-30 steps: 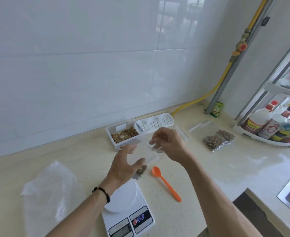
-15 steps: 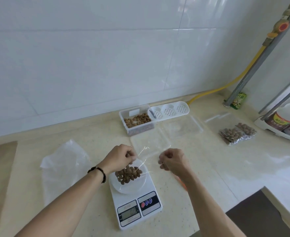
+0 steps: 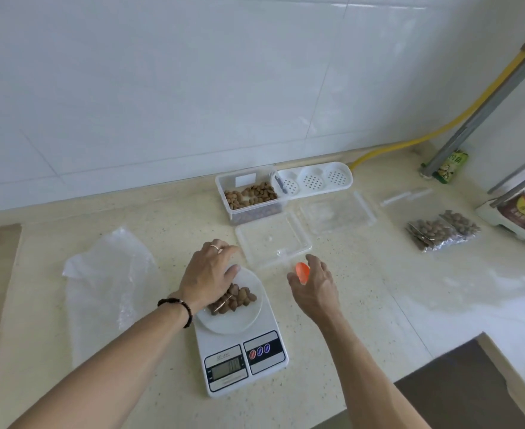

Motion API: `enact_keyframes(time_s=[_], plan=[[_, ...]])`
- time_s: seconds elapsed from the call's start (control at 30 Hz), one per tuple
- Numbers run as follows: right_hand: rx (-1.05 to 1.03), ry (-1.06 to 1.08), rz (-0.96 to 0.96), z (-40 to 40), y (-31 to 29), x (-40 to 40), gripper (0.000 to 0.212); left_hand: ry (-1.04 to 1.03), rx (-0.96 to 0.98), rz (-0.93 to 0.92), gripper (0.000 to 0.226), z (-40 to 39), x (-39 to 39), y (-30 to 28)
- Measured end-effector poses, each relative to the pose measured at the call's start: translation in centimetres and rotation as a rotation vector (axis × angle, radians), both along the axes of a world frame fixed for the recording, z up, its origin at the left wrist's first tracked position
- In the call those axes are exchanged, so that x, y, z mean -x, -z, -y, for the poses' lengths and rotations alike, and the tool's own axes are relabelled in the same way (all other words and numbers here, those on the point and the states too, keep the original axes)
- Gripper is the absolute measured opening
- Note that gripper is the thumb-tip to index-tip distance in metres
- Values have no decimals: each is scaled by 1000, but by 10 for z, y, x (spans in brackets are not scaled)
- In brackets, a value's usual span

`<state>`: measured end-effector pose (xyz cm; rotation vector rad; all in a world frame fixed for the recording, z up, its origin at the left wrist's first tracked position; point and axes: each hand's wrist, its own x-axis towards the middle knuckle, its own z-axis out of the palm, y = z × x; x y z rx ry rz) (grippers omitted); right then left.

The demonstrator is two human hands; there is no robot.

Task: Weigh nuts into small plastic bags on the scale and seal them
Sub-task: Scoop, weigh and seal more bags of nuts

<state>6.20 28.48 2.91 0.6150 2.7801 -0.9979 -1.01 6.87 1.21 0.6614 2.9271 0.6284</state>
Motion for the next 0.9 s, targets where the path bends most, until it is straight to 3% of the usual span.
enact_keyframes(time_s=[0.1, 0.2, 0.37, 0.67, 0.9], plan=[[-125, -132, -73, 8, -6, 1, 63, 32, 118, -105, 53, 21, -15, 8], [-259, -288, -80, 20, -7, 2, 66, 31, 226, -81, 64, 45, -35, 22], [-413, -465, -61, 35, -2, -2, 67, -14, 247, -31, 71, 67, -67, 39], [-482, -512, -60, 47, 9, -9, 78, -63, 266, -17, 74, 80, -97, 52], [-469, -500, -34, 50, 7, -10, 64, -61, 260, -31, 77, 81, -98, 51]])
